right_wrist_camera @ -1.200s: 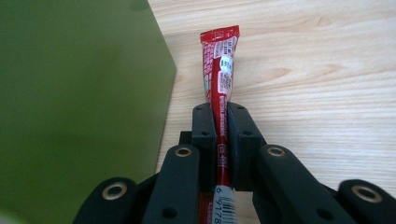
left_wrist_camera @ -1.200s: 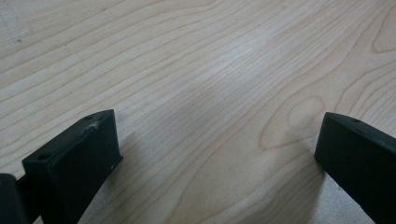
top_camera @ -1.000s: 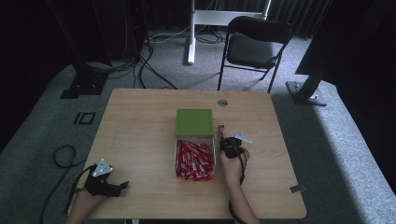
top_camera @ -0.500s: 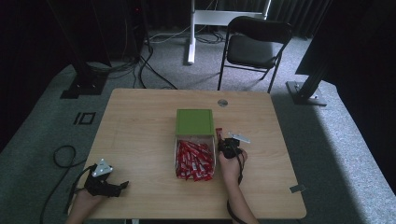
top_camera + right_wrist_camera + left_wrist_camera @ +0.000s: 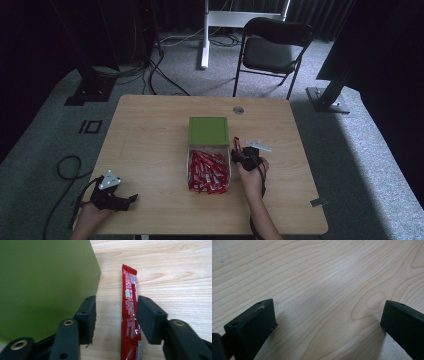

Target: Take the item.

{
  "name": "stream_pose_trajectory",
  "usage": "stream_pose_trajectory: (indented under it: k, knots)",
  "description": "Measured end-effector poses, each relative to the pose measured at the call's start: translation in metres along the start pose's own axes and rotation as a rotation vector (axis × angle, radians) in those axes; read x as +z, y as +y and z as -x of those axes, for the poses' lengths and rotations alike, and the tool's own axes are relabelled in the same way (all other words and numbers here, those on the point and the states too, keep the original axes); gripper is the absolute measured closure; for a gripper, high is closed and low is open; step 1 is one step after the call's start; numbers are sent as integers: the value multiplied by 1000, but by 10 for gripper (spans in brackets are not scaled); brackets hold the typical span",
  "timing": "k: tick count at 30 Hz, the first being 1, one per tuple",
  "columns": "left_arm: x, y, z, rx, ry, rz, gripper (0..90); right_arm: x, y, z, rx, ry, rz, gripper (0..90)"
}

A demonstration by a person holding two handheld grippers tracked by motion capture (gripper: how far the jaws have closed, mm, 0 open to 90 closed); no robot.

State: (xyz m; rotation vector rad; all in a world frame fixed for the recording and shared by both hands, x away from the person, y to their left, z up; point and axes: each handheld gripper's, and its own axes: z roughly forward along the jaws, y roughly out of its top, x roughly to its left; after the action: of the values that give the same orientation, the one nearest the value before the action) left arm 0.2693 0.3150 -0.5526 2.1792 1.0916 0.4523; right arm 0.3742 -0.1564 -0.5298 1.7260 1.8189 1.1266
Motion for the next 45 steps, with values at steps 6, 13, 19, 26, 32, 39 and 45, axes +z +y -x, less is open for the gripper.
stream_pose_trajectory:
  k: [6,13,19,26,32,39,45]
  knots:
    - [0,0,0,0,0,0,8,-11,2,8,0,-5,12,434]
    - [0,0,0,0,0,0,8,-24,2,23,-2,-19,26,380]
    - [0,0,0,0,0,0,8,-33,-1,37,-7,-33,34,342]
    - [0,0,0,1,0,0,8,-40,-8,52,-5,-37,45,291]
    - [0,0,0,0,0,0,8,-48,-14,67,-6,-61,40,277]
    - [0,0,0,0,0,0,8,-57,-24,85,11,-78,27,221]
    - [0,0,0,0,0,0,8,-64,-32,96,-2,-95,9,203]
